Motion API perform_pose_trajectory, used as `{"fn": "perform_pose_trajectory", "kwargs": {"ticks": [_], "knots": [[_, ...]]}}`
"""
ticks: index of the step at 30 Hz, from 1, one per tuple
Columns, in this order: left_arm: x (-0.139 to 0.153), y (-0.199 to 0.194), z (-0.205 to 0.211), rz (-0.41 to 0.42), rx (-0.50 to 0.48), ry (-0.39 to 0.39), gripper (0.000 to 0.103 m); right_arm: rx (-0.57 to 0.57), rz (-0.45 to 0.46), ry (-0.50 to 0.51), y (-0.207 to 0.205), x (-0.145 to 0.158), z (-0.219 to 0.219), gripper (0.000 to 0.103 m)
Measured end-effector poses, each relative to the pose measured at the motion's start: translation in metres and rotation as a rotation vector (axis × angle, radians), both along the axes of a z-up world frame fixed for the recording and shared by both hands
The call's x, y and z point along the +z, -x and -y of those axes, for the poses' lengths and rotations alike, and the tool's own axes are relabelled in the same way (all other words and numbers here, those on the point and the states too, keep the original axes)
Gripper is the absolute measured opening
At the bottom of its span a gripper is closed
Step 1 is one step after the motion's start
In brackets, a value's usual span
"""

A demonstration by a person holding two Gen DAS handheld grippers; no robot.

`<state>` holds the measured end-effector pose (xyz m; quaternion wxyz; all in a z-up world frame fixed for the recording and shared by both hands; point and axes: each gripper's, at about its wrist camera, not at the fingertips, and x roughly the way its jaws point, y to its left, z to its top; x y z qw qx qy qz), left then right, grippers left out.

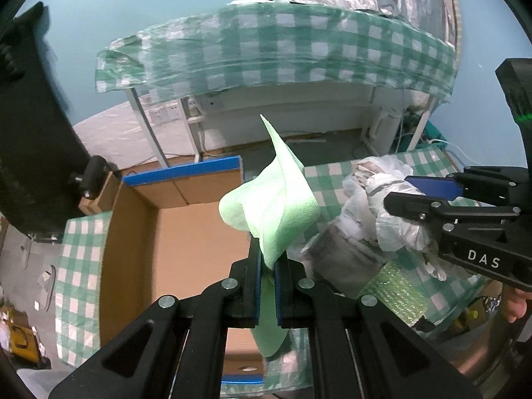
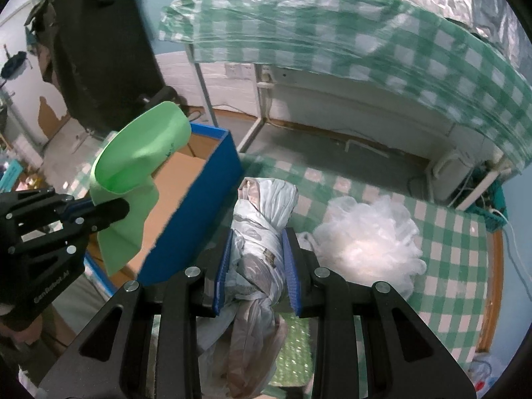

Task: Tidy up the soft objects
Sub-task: 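Lift both held items and carry them over the cardboard box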

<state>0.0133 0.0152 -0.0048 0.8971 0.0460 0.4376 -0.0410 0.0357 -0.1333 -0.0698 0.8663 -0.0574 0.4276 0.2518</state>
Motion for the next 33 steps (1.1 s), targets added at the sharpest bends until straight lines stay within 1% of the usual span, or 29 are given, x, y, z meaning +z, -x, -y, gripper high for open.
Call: {"fn": "perform_pose_trajectory", "kwargs": {"ticks": [4,13,20,24,27,33], "knots": [[0.003,0.003,-0.013,0.017,0.023,-0.006,0.006,0.03,0.006,0.001,0.0,0.003,-0.019,0.028],[0.001,0.005,-0.039,0.018,0.071,-0.014,0.006,0.094,0.014,0.0,-0.002,0.009,-0.06,0.028],[-0.009,0.007,-0.064,0.001,0.122,-0.03,0.006,0.14,0.001,0.006,-0.004,0.005,-0.091,0.028],[-0.016,0.008,-0.077,-0.007,0.154,-0.057,0.006,0.167,-0.006,0.009,-0.005,0.003,-0.108,0.028],[-0.02,0.009,-0.085,-0.02,0.17,-0.051,0.006,0.186,-0.012,0.012,-0.004,0.001,-0.121,0.028],[-0.029,0.011,-0.101,-0.038,0.204,-0.064,0.006,0.226,-0.017,0.025,-0.003,-0.004,-0.149,0.028]]}}
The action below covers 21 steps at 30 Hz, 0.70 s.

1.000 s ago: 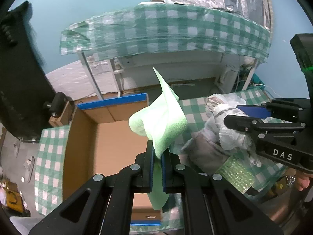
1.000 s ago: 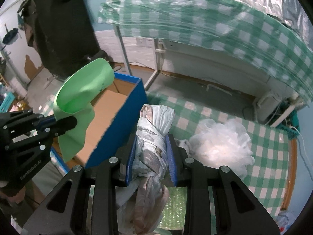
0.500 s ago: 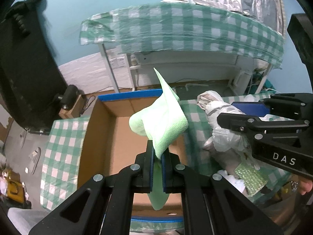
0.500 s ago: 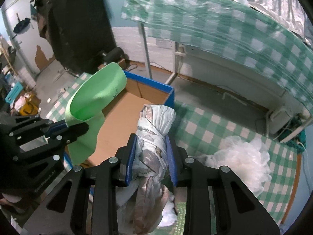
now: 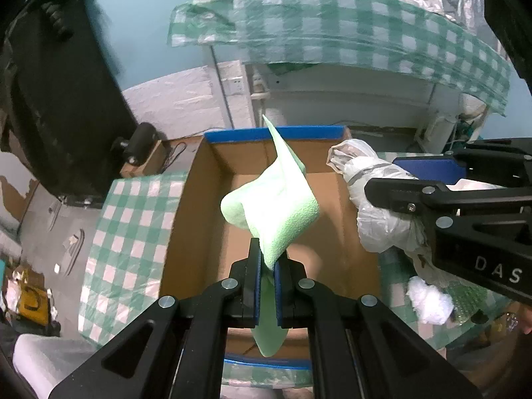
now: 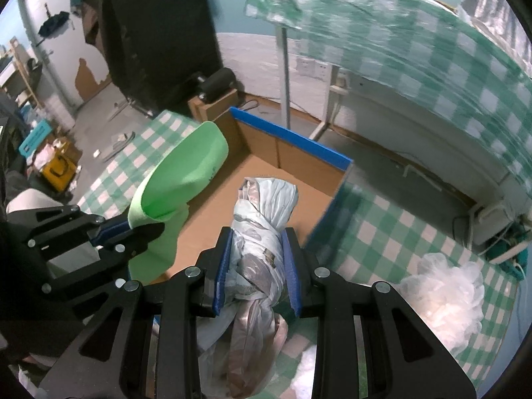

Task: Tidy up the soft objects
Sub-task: 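Lift both held items and carry them over the cardboard box, then open both grippers to drop the cloth and bag into the box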

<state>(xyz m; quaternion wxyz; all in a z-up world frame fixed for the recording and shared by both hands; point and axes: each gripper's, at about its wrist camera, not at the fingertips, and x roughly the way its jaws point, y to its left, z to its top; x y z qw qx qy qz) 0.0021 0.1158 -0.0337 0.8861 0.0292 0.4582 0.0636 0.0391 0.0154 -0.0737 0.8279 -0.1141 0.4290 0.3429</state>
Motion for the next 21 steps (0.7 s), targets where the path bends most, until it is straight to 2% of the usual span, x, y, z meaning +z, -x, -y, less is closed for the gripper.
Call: {"fn": "perform_pose_trajectory", "kwargs": {"ticks": [8,12,14,16,18,19,20,21], "knots": [[-0.016,-0.001,-0.021,-0.044,0.045,0.006,0.007,0.029,-0.033,0.016,-0.005,-0.011,-0.023,0.028],[-0.023,-0.001,-0.025,-0.068,0.06,-0.005,0.007,0.031,-0.082,-0.007,-0.012,-0.018,-0.029,0.028],[-0.025,-0.002,-0.026,-0.077,0.067,-0.013,0.008,0.031,-0.096,-0.013,-0.015,-0.022,-0.032,0.031],[-0.028,-0.002,-0.029,-0.087,0.073,-0.012,0.016,0.029,-0.107,-0.007,-0.017,-0.025,-0.034,0.032],[-0.028,-0.002,-0.031,-0.083,0.083,-0.015,0.034,0.023,-0.107,-0.013,-0.019,-0.026,-0.034,0.034],[-0.027,-0.001,-0.031,-0.078,0.086,-0.023,0.04,0.019,-0.106,-0.018,-0.019,-0.025,-0.034,0.04],[-0.026,-0.001,-0.031,-0.076,0.088,-0.031,0.046,0.015,-0.105,-0.021,-0.02,-0.024,-0.033,0.05],[-0.025,0.0,-0.031,-0.071,0.086,-0.032,0.048,0.009,-0.103,-0.024,-0.02,-0.023,-0.032,0.056]]}}
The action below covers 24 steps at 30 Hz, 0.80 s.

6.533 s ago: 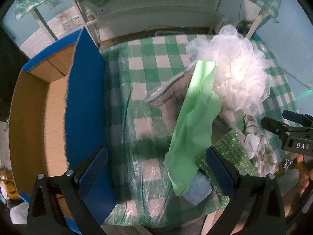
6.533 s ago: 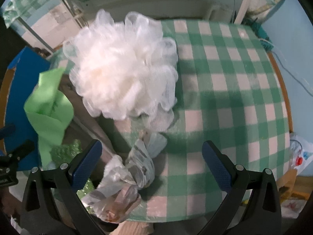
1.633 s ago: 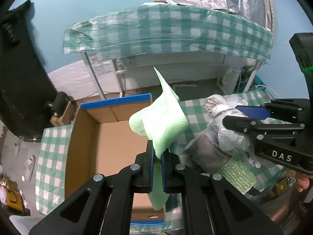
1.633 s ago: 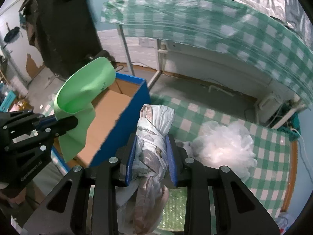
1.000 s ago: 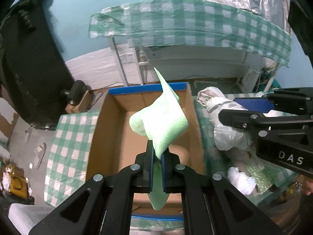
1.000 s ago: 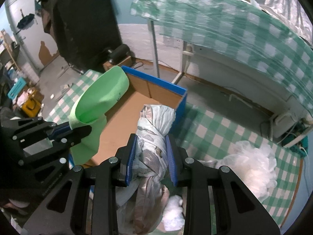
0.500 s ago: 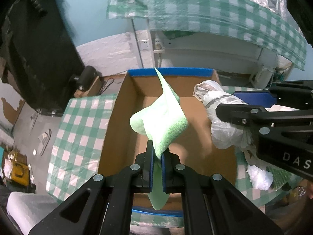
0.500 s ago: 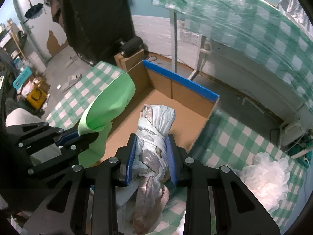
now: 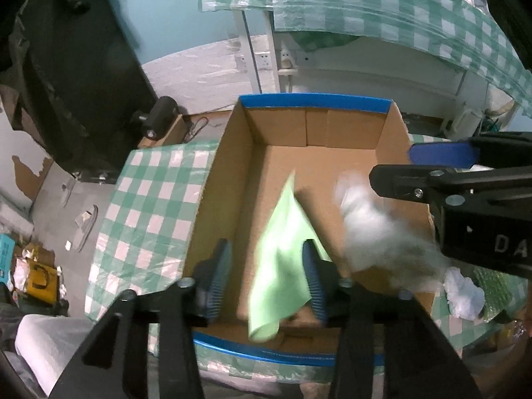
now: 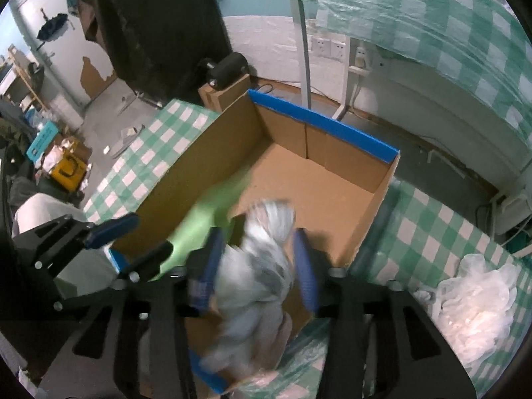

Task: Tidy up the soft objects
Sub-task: 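Open both grippers to drop the cloth and bag into the box, then move both open grippers back toward the remaining items on the table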

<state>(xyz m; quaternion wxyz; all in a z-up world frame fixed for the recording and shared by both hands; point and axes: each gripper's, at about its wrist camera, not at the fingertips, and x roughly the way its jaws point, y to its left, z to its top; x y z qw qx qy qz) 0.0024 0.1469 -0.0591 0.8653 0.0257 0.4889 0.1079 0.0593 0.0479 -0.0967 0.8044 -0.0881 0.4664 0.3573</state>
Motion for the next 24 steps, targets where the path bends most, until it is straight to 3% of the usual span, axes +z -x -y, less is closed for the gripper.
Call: {"fn": "perform_pose_trajectory", "kwargs": {"ticks": [2,11,24], "knots": [[0.0,0.0,-0.001,0.0,0.003,0.003,0.05,-0.016,0.011,-0.003,-0.001,0.002,0.003,0.063],[0.003,0.0,0.006,0.005,-0.012,0.011,0.057,-0.068,0.015,0.0,-0.007,0.009,0.028,0.065],[0.013,-0.001,0.04,0.031,-0.118,0.0,0.068,-0.104,0.033,0.044,-0.004,0.009,0.067,0.066]]}}
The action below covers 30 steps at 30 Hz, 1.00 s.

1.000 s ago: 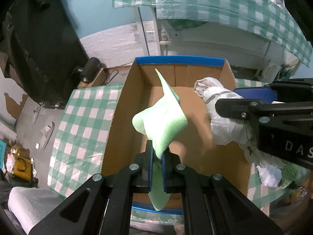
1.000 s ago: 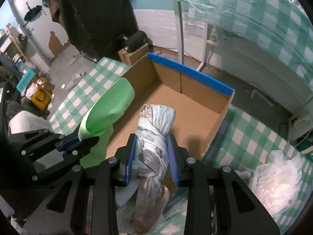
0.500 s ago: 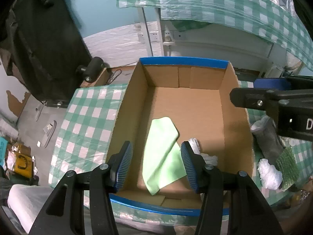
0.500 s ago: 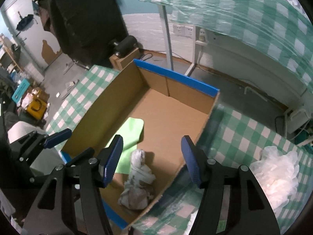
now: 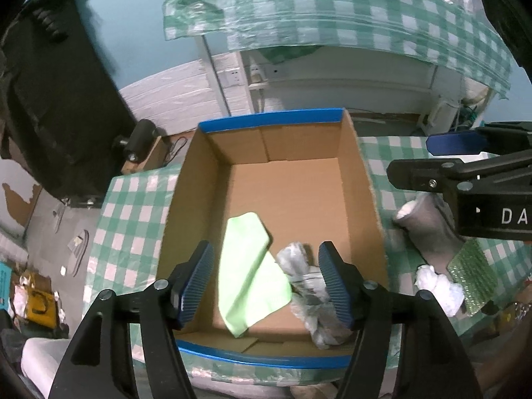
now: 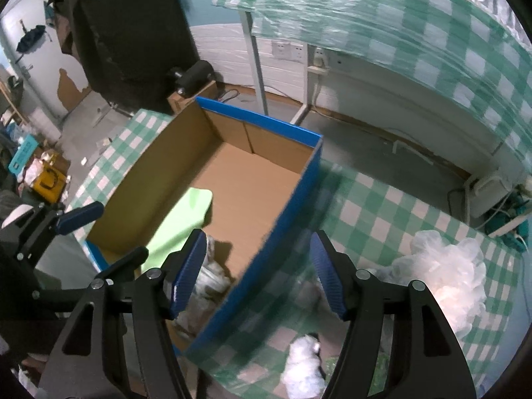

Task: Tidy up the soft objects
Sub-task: 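Move both open grippers back toward the remaining items on the table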

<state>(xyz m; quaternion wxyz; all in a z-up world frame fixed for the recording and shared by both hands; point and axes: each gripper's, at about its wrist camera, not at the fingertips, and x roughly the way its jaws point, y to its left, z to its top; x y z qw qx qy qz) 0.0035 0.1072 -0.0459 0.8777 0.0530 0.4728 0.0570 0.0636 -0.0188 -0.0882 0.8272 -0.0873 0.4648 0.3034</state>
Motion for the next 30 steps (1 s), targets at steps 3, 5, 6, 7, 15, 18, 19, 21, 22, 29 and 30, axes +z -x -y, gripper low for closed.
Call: {"fn": "perform_pose_trajectory", "kwargs": {"ticks": [3,5,6,7,15,18,19,21,22,29,30], "knots": [[0.002,-0.002,0.007,0.0,-0.015,0.007,0.069,-0.012,0.004,0.009,0.001,0.001,0.011,0.069],[0.002,-0.003,0.013,0.0,-0.027,0.014,0.072,-0.022,0.01,0.018,0.002,0.001,0.019,0.072],[0.002,-0.003,0.016,0.001,-0.033,0.017,0.073,-0.027,0.013,0.022,0.003,0.002,0.023,0.072],[0.002,-0.003,0.019,0.0,-0.042,0.017,0.073,-0.032,0.014,0.025,0.003,0.002,0.027,0.073],[-0.004,-0.002,0.051,-0.024,-0.115,0.023,0.076,-0.049,0.023,0.065,0.012,-0.002,0.059,0.078],[-0.007,-0.001,0.064,-0.037,-0.149,0.016,0.076,-0.057,0.025,0.084,0.017,-0.005,0.072,0.078],[-0.008,0.0,0.068,-0.038,-0.159,0.008,0.076,-0.057,0.024,0.088,0.018,-0.006,0.076,0.078],[-0.009,0.001,0.076,-0.043,-0.178,-0.004,0.076,-0.063,0.021,0.098,0.021,-0.008,0.085,0.078],[-0.01,0.001,0.079,-0.045,-0.186,-0.006,0.076,-0.064,0.019,0.103,0.022,-0.009,0.091,0.078],[-0.014,0.003,0.1,-0.065,-0.228,0.002,0.078,-0.084,0.005,0.119,0.031,-0.015,0.118,0.079],[-0.014,0.003,0.104,-0.069,-0.234,0.005,0.079,-0.088,0.0,0.12,0.031,-0.016,0.122,0.079]]}}
